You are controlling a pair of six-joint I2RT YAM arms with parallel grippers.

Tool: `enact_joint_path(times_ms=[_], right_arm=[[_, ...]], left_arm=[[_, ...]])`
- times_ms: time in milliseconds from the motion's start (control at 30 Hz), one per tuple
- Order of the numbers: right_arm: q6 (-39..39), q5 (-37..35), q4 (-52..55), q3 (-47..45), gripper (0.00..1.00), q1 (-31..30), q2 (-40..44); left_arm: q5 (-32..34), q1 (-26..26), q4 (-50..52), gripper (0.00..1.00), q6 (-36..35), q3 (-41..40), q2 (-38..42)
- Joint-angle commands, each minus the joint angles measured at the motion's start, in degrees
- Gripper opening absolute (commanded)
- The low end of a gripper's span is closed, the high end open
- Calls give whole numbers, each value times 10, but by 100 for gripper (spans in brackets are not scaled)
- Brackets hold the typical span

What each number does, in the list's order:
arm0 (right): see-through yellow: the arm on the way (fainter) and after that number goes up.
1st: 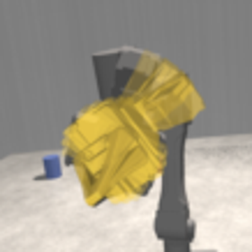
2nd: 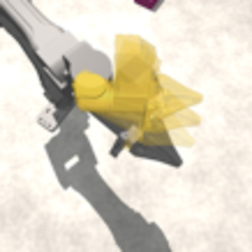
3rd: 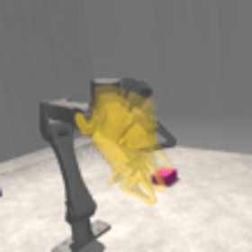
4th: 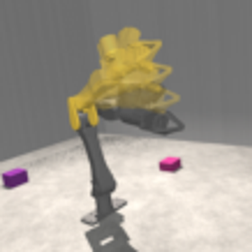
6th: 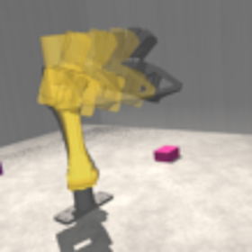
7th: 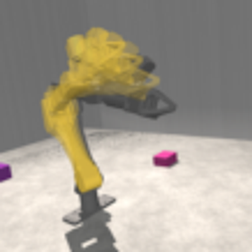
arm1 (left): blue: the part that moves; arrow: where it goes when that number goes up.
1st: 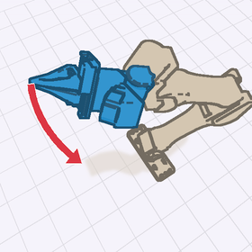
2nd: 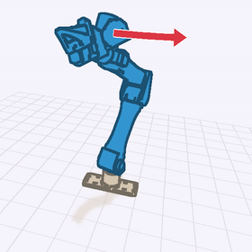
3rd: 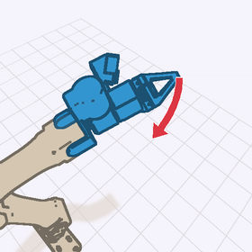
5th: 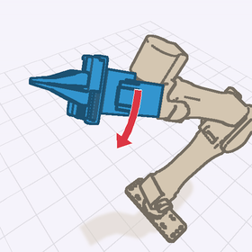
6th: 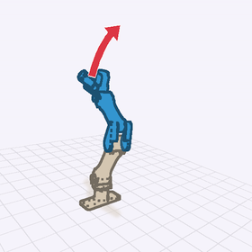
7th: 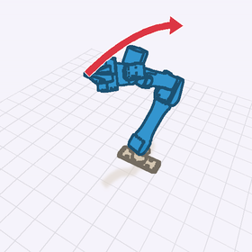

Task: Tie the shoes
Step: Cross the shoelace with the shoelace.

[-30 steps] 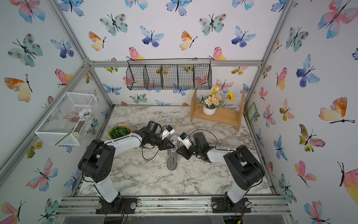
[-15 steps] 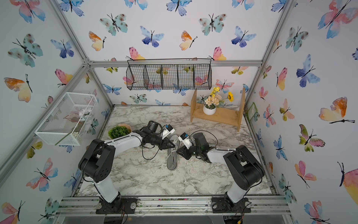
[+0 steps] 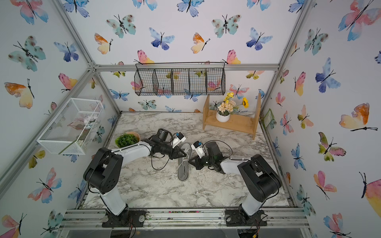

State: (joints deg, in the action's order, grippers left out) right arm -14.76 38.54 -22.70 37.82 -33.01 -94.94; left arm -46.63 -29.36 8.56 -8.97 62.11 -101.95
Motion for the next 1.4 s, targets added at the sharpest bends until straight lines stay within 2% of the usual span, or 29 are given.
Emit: enact_joint_path(times_ms=[0,333,800,1367], right_arm=[[-73,28,3,-3,2,2,-4],[-172,41,12,4,2,1,-7],[-274,64,-45,15,2,-1,-19],[-350,15,-71,18,2,-5,-34]], left_arm=[[-11,-5,-12,0,4,-7,16],[-12,-14,-26,0,10,-18,29],[-11,-17,-29,0,11,-28,35],[-10,-24,-35,0,18,-27,32]])
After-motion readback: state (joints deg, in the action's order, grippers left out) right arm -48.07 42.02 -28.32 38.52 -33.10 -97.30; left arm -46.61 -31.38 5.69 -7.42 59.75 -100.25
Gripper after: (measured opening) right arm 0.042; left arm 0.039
